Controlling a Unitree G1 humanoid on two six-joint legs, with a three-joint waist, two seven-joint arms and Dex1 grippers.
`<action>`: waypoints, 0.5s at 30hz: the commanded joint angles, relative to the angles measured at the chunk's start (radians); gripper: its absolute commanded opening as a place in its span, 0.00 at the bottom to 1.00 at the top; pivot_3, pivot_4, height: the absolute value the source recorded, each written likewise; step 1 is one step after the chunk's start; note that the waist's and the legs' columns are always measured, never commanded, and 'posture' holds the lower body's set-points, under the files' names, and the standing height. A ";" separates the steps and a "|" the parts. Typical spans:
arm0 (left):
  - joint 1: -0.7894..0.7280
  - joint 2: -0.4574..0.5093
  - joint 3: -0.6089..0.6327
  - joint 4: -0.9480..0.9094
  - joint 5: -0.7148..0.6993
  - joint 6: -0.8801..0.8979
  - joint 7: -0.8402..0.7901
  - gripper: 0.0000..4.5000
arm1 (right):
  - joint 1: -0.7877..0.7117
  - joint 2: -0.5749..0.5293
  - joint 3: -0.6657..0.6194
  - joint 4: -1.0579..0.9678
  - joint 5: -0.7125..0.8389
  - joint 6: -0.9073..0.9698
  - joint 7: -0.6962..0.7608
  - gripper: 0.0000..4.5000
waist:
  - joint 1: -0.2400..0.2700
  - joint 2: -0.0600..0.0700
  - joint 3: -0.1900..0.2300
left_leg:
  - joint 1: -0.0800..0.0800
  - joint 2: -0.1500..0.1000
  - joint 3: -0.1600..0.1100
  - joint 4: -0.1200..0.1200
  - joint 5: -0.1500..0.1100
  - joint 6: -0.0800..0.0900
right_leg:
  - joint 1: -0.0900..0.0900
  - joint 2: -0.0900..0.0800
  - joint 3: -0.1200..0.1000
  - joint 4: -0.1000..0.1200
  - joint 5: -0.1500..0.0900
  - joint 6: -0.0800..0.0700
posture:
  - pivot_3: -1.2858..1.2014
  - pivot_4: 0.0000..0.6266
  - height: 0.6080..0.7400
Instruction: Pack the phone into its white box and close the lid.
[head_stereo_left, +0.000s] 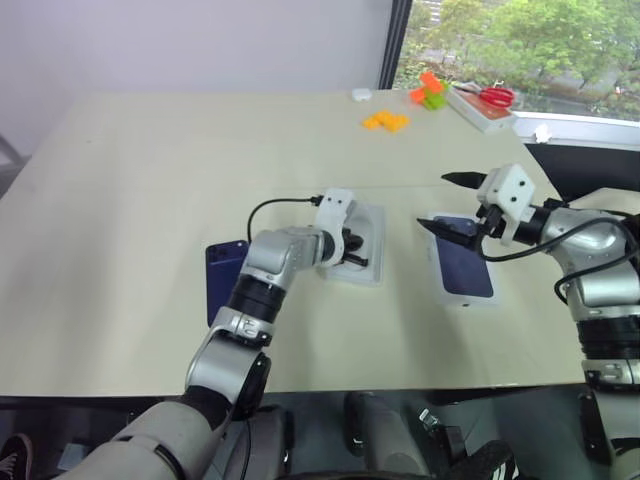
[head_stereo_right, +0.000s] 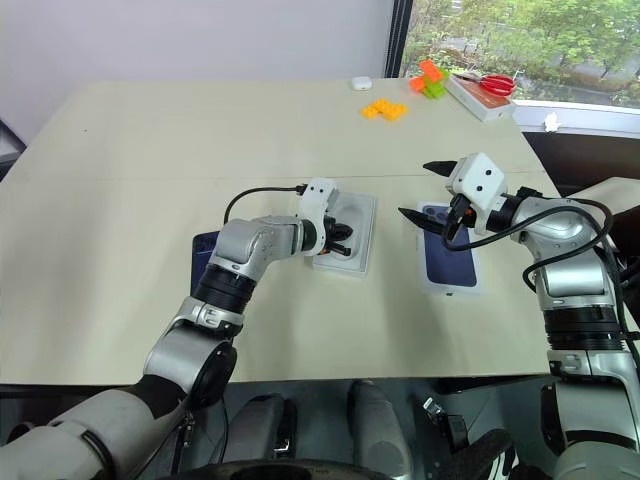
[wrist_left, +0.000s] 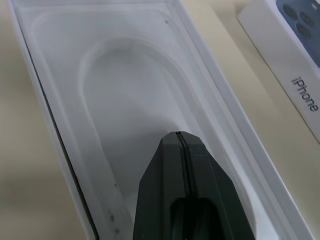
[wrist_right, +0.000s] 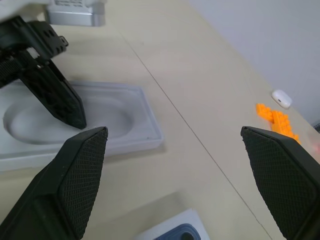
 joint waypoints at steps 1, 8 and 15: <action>0.021 0.043 0.002 -0.189 -0.057 0.017 -0.072 0.00 | -0.016 0.001 -0.036 -0.026 0.024 -0.002 -0.012 1.00 | 0.000 0.000 0.000 | 0.000 0.000 0.000 0.000 0.000 0.000 | -0.001 0.000 0.000 0.000 0.000 0.000 | 0.52 0.24 1.00; 0.085 0.290 0.185 -0.437 -0.231 0.079 -0.232 0.00 | -0.007 0.017 -0.012 -0.109 0.051 0.049 -0.002 1.00 | -0.004 0.001 0.001 | 0.000 0.001 0.000 0.000 0.000 0.000 | -0.002 0.000 0.000 0.001 0.000 -0.001 | 0.52 0.24 1.00; 0.159 0.510 0.390 -0.421 -0.375 0.230 -0.305 0.64 | -0.036 0.107 0.062 -0.195 0.027 0.076 -0.037 1.00 | -0.002 0.001 0.001 | 0.000 0.001 0.000 0.000 0.000 0.000 | -0.002 0.000 0.000 0.001 0.000 -0.001 | 0.52 0.24 1.00</action>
